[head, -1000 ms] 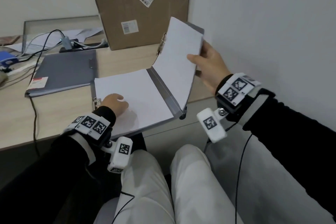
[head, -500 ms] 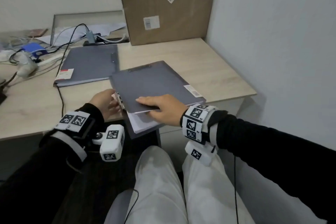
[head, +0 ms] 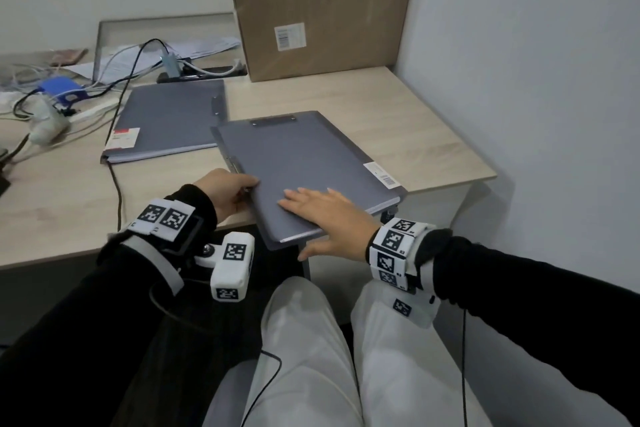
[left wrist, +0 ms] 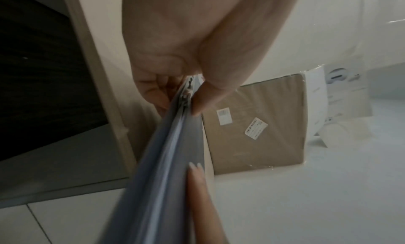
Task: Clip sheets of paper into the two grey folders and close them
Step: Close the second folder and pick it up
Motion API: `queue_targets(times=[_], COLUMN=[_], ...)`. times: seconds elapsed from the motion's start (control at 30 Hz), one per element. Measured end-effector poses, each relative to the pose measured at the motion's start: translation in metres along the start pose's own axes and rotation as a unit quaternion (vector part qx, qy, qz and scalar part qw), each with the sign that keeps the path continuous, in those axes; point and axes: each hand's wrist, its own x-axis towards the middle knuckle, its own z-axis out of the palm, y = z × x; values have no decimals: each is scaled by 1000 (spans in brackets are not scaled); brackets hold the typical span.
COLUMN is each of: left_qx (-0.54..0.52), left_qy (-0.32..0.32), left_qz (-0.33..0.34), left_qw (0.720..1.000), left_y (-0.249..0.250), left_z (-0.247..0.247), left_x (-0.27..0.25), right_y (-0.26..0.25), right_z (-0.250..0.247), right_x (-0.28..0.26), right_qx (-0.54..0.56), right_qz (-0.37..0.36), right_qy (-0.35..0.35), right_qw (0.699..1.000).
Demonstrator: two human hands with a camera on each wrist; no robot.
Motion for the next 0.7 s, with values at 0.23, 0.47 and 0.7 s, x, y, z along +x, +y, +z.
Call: queue_targets(times=[0.23,0.47,0.7], left_qx=[-8,-24,1], left_qy=[-37,-69,-137], left_qz=[89,111,-21], left_qw=[995,991,990], left_y=[32,64,34], left_z=[11,36,65], left_x=[-14,-21,-5], right_y=[22,33,61], right_z=[-22,-69,-86], right_x=[-5,-2,10], right_qx=[33,253,668], right_qz=[113,163,251], right_qy=[92,376,414], right_qw=[989,876,565])
